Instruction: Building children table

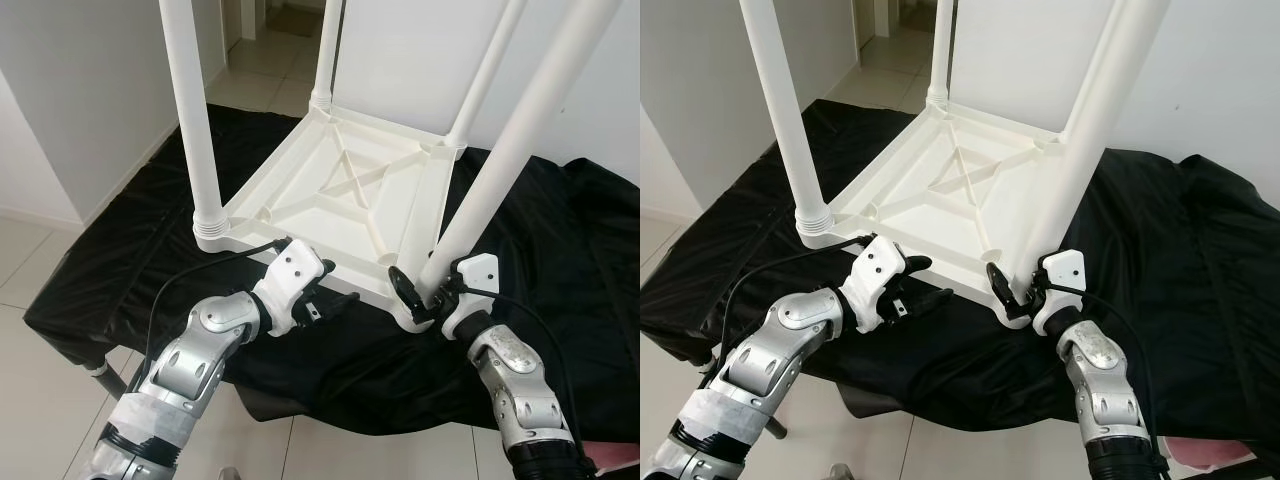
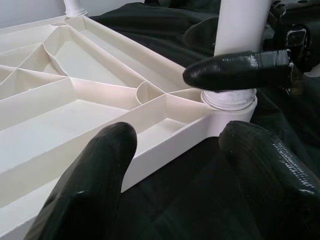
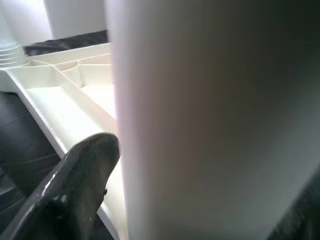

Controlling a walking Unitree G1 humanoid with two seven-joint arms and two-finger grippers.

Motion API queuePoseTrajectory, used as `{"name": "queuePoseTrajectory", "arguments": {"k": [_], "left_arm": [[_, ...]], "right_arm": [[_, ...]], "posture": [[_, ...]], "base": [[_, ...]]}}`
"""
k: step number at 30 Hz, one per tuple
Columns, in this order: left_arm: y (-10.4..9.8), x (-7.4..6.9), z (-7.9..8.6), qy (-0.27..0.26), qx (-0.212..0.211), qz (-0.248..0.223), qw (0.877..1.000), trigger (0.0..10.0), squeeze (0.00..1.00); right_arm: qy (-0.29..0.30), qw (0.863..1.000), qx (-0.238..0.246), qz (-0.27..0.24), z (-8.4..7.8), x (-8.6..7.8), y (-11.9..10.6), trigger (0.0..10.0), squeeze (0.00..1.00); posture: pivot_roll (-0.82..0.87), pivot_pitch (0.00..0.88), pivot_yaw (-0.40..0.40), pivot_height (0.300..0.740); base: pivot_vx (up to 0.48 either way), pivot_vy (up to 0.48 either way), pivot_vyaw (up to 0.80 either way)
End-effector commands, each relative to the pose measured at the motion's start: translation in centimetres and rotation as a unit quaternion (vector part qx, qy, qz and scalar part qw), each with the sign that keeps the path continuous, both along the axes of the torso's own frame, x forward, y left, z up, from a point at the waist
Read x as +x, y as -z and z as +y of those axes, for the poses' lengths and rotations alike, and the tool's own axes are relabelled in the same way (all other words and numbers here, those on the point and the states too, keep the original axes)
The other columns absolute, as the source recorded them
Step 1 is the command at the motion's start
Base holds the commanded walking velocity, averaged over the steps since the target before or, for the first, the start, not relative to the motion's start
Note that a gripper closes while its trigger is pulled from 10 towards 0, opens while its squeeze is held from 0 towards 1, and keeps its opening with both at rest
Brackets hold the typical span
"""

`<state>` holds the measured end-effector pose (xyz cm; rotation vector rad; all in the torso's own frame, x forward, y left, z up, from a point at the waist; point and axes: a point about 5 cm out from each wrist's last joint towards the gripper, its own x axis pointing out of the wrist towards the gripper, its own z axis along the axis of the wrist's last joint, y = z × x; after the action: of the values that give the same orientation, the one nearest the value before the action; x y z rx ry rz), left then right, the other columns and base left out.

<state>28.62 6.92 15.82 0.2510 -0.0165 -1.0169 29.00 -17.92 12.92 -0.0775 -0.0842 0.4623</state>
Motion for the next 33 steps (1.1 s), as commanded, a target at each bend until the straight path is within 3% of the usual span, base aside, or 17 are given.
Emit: {"name": "queuePoseTrajectory", "arguments": {"k": [1,3,4,5,6,20,21,22,23,33], "left_arm": [[-0.2,0.0,-0.2,0.017,0.004,0.003,1.0,10.0,0.0],[-0.2,0.1,-0.3,0.016,0.004,0.003,1.0,10.0,0.0],[-0.3,0.1,-0.2,0.015,0.004,0.003,1.0,10.0,0.0],[-0.3,0.1,-0.2,0.015,0.004,0.003,1.0,10.0,0.0],[-0.3,0.1,-0.2,0.014,0.003,0.002,1.0,10.0,0.0],[-0.2,0.1,-0.2,0.007,-0.001,0.003,1.0,10.0,0.0],[-0.2,0.1,-0.2,0.008,-0.001,0.003,1.0,10.0,0.0],[-0.2,0.1,-0.2,0.008,-0.001,0.003,1.0,10.0,0.0],[-0.3,0.1,-0.2,0.008,-0.001,0.004,1.0,10.0,0.0],[-0.2,0.1,-0.4,0.013,-0.002,0.006,1.0,10.0,0.0]], "right_arm": [[-0.036,0.999,-0.015,0.014,0.4,0.3,0.5,9.6,0.0],[-0.048,0.999,-0.018,0.019,0.4,0.4,0.7,9.6,0.0],[-0.056,0.998,-0.021,0.024,0.5,0.5,0.9,3.7,0.0],[-0.056,0.998,-0.021,0.024,0.5,0.5,0.9,3.7,0.0],[-0.062,0.997,-0.024,0.026,0.5,0.6,1.1,0.0,0.0],[-0.084,0.996,-0.022,0.027,0.2,0.8,1.4,0.0,0.0],[-0.082,0.996,-0.021,0.027,0.1,0.8,1.5,3.3,0.0],[-0.082,0.996,-0.021,0.027,0.1,0.8,1.5,3.3,0.0],[-0.079,0.996,-0.019,0.028,0.1,0.7,1.5,10.0,0.0],[-0.038,0.999,-0.004,0.011,0.2,0.0,1.4,10.0,0.0]], "posture": [[-0.02,0.028,-0.053,0.74],[-0.02,0.028,-0.054,0.74],[-0.02,0.03,-0.056,0.74],[-0.02,0.03,-0.056,0.74],[-0.01,0.033,-0.059,0.74],[-0.02,0.037,-0.064,0.74],[-0.03,0.041,-0.064,0.74],[-0.03,0.041,-0.064,0.74],[-0.03,0.044,-0.063,0.74],[-0.04,0.049,-0.062,0.74]], "base": [[0.0,0.0,0.0],[0.0,0.0,0.0],[0.0,0.0,0.0],[0.0,0.0,0.0],[0.0,0.0,0.0],[0.0,0.0,0.0],[0.0,0.0,0.0],[0.0,0.0,0.0],[0.0,0.0,0.0],[0.0,0.0,0.0]]}}
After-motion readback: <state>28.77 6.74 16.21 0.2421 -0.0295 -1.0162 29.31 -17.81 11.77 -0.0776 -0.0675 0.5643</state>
